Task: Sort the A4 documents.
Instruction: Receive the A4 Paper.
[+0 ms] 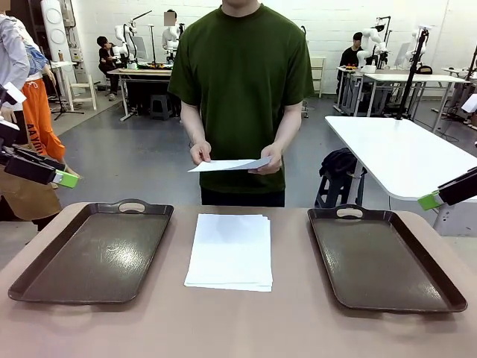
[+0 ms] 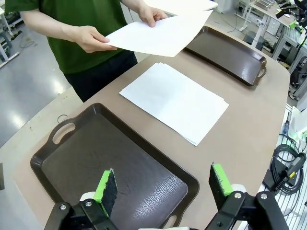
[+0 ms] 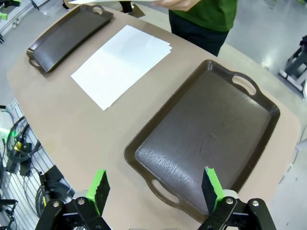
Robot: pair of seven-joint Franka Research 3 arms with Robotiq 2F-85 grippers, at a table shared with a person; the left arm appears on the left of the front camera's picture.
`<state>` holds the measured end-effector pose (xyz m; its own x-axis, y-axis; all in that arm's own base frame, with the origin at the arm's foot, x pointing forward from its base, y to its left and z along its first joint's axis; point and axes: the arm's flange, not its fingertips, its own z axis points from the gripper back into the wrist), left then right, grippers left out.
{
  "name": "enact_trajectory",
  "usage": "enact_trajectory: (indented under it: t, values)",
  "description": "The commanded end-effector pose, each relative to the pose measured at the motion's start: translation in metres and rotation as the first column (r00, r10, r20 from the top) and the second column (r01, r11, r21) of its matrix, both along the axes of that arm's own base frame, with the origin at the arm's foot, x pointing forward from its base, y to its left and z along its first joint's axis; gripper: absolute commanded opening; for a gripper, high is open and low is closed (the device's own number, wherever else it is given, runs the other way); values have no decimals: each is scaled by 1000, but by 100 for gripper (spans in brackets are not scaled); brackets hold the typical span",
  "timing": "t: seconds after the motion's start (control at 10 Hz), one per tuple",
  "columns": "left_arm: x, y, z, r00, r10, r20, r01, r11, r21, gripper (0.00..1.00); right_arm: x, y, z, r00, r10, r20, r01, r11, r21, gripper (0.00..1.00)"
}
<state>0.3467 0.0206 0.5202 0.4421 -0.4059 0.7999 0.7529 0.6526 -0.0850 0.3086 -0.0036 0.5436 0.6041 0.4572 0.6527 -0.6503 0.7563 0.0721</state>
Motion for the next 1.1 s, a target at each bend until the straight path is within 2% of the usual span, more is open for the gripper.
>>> enact_trajectory:
  t: [0.0, 1.0]
  values:
    - [2, 2, -2, 1000, -16, 7, 16, 1000, -4, 100, 1, 0, -1, 1000, 5, -3, -5, 1000, 9, 100]
    - [2, 2, -2, 1000, -16, 7, 16, 1000, -4, 100, 1, 0, -1, 1000, 5, -3, -5, 1000, 9, 100]
